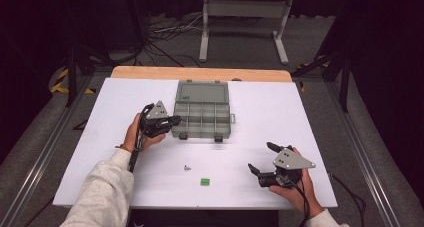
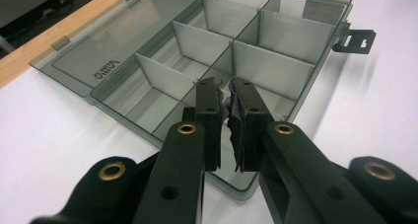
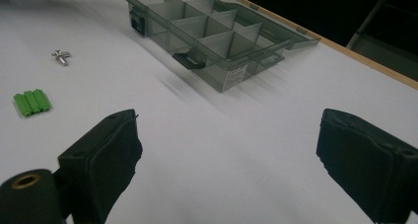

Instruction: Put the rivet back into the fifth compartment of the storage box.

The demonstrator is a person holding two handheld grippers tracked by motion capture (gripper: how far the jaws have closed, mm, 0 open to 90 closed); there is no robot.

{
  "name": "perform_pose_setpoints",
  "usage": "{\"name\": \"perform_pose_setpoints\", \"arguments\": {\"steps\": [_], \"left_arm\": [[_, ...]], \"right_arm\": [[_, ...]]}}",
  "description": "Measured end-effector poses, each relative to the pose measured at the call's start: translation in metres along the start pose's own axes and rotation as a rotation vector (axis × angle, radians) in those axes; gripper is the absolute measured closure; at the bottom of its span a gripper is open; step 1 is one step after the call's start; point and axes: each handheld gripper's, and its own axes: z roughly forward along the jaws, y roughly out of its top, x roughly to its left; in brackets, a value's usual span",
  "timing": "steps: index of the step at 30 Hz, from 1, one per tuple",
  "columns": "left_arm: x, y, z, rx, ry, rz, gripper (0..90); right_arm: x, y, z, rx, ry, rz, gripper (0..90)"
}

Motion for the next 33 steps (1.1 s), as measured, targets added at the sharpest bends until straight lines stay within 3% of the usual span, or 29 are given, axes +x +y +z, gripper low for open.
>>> {"name": "perform_pose_setpoints", "arguments": {"steps": [11,19,23,28,33], "left_arm": [[0.001,-0.001,-0.002,-0.001,0.009,-0.007,82.8],[0.003,-0.002,-0.005,-0.014,0.024,-0.018,75.0],[0.002,0.000,-0.011,-0.036,0.045,-0.003,69.3],[-0.004,0.001,-0.026,-0.076,0.037,0.005,63.4],[-0.014,-0.001,-0.037,-0.092,0.049,0.056,58.0]], "right_arm": [[0.000,0.000,0.000,-0.001,0.002,0.004,9.6],[-0.001,0.000,0.000,-0.003,0.003,0.007,9.5],[-0.001,0.000,0.000,-0.004,0.002,0.007,9.5],[-0.001,0.000,-0.001,-0.006,0.000,0.005,9.5],[-0.001,0.000,-0.001,-0.008,0.001,0.006,9.5]]}}
